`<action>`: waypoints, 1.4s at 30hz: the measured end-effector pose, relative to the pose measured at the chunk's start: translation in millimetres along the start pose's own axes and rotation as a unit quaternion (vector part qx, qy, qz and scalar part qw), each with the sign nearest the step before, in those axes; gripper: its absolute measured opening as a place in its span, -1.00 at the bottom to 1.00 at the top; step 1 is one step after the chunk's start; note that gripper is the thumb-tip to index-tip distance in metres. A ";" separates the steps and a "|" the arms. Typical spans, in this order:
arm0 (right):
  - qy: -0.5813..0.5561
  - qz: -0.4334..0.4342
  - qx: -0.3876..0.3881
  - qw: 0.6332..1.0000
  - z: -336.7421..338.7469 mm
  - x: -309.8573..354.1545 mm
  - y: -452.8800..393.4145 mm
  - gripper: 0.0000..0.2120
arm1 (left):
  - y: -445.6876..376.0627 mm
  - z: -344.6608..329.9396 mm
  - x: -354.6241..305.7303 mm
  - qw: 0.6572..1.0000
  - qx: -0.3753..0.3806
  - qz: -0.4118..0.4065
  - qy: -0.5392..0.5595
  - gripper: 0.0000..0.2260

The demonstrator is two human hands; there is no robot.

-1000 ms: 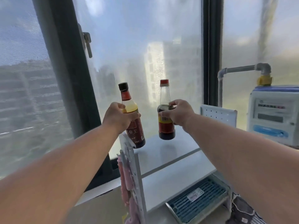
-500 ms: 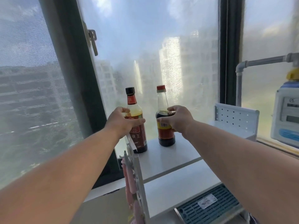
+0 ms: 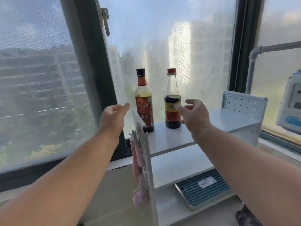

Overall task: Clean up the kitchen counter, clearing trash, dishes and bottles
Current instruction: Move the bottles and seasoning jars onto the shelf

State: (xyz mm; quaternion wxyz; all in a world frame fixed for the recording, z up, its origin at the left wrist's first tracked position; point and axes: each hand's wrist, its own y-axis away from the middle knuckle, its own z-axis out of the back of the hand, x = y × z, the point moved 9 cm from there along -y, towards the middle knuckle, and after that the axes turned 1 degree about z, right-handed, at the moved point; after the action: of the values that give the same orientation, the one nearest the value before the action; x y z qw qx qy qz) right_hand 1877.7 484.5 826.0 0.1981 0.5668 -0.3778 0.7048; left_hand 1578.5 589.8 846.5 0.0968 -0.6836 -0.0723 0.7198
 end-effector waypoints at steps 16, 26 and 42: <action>-0.114 -0.191 0.029 0.975 18.3 -205.2 268.0 -0.97 | 172.2 109.8 233.9 0.981 -0.098 0.168 0.024 -0.90; -0.066 -0.255 0.028 0.964 34.1 -281.7 307.4 -0.96 | 204.3 126.6 344.1 0.947 -0.074 0.227 -0.213 -0.64; 0.252 -0.248 0.179 0.918 44.4 -387.1 303.7 -0.12 | 201.9 60.4 437.2 0.914 0.142 0.194 -0.327 -0.33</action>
State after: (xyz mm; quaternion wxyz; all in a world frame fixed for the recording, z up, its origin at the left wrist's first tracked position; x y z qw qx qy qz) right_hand 1799.6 315.4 368.4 0.3505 0.4723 -0.0305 0.8082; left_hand 1489.5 499.8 377.9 0.0225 -0.3895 0.1369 0.9105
